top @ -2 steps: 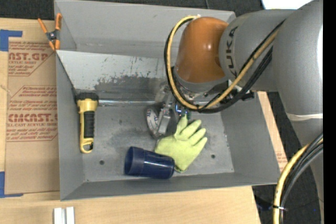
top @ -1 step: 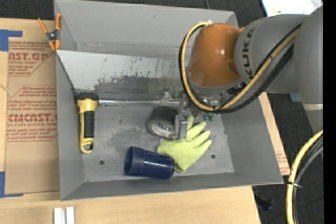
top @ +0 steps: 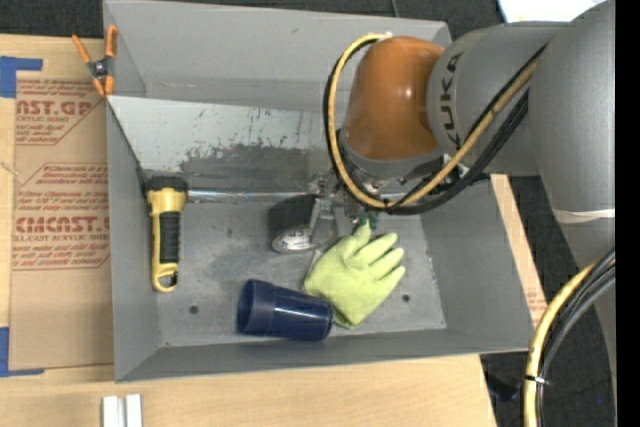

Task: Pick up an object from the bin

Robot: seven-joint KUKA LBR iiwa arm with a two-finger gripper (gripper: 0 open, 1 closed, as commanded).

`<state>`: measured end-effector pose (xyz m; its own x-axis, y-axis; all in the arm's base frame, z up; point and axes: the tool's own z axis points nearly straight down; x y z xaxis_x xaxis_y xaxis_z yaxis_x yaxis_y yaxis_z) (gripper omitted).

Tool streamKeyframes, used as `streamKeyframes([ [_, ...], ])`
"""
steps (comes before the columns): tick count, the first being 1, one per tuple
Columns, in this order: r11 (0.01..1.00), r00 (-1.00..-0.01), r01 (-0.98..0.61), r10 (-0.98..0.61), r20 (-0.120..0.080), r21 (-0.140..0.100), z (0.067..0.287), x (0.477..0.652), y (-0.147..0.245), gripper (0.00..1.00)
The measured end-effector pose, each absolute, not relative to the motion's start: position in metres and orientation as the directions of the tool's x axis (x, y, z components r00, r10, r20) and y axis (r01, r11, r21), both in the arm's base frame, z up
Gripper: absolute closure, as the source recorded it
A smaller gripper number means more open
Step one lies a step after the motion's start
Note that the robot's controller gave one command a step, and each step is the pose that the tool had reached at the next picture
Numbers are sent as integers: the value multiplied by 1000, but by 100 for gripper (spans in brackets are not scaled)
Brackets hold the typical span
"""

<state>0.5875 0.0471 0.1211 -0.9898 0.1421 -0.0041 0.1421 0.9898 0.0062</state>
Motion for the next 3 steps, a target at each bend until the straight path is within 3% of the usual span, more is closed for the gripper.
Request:
streamKeyframes([
  [2,990,-990,138,138,-13,10,118,586,58,100],
  [3,999,-999,-48,-48,-26,8,109,591,67,100],
])
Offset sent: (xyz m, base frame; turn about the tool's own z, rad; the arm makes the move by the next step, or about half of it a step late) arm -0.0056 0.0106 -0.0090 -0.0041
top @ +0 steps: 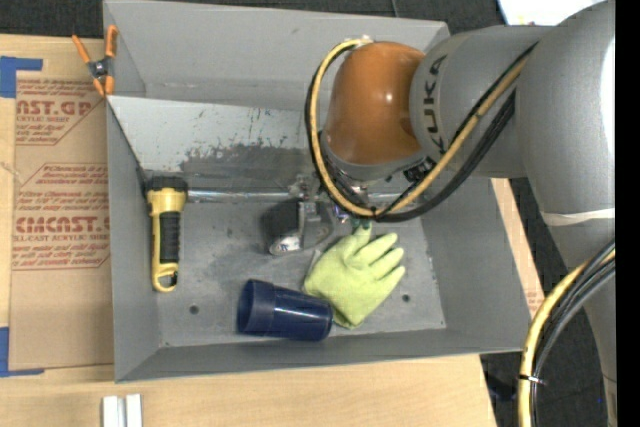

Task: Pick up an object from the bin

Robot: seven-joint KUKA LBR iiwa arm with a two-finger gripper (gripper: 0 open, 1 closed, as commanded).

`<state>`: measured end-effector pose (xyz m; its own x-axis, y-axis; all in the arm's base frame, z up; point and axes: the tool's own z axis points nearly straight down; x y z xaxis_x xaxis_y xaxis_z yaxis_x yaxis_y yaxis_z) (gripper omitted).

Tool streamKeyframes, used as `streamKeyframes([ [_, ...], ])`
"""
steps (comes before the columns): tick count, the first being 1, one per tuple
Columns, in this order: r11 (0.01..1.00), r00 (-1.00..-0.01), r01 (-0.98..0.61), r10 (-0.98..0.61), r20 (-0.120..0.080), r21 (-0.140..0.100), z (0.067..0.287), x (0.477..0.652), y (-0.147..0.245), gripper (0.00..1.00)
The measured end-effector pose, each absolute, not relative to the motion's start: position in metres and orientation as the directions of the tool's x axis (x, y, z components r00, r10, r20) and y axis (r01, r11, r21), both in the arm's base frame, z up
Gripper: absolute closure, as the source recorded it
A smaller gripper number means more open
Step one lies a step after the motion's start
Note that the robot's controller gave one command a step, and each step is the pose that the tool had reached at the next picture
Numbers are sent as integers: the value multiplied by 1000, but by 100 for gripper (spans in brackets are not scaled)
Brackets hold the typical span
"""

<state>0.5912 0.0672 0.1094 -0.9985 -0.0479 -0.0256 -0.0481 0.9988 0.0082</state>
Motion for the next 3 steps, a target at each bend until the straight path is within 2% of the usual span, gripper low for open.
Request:
streamKeyframes([
  [1,998,-998,-67,-66,-13,8,114,586,51,100],
  [2,997,-997,-78,-77,-29,14,104,595,72,100],
  [3,997,-997,-74,-74,-32,9,109,591,63,100],
])
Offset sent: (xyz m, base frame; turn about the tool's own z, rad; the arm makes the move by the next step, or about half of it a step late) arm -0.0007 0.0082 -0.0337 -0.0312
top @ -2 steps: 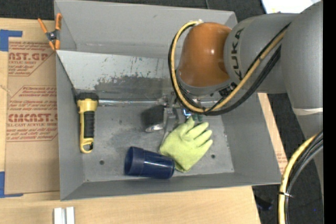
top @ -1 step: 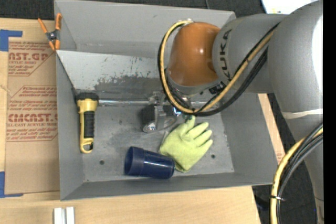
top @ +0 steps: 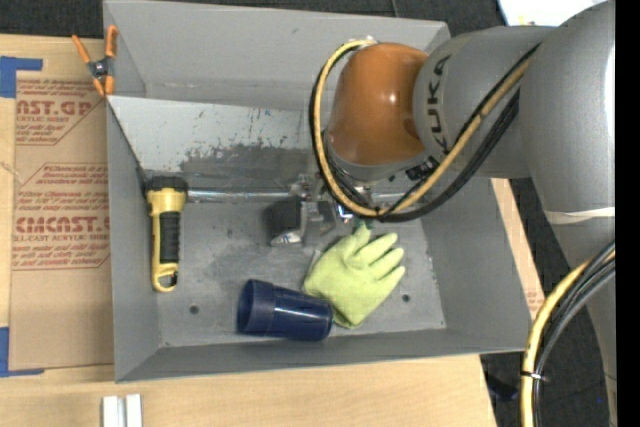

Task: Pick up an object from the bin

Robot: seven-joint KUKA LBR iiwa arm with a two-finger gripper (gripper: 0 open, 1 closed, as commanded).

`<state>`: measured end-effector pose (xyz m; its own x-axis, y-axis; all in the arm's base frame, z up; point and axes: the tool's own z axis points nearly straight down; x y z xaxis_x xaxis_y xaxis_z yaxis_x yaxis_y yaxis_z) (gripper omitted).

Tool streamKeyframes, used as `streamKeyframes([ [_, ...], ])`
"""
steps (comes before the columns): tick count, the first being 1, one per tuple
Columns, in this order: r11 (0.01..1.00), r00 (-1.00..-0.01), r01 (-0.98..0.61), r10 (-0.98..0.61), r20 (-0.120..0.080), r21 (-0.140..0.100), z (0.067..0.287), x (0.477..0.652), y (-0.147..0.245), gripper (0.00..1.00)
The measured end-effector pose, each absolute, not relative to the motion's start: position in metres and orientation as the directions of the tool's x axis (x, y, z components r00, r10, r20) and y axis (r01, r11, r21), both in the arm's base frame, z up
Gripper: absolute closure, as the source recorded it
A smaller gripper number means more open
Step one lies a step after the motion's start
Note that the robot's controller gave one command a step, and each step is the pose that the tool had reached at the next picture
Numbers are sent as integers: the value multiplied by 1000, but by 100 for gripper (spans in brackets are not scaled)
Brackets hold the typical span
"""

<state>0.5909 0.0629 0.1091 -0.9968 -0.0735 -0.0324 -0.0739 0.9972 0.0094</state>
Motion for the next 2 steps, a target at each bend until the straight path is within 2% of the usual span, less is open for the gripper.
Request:
streamKeyframes([
  [1,997,-997,-75,-75,-30,10,113,590,63,100],
  [2,997,-997,-73,-72,-32,12,155,584,71,100],
])
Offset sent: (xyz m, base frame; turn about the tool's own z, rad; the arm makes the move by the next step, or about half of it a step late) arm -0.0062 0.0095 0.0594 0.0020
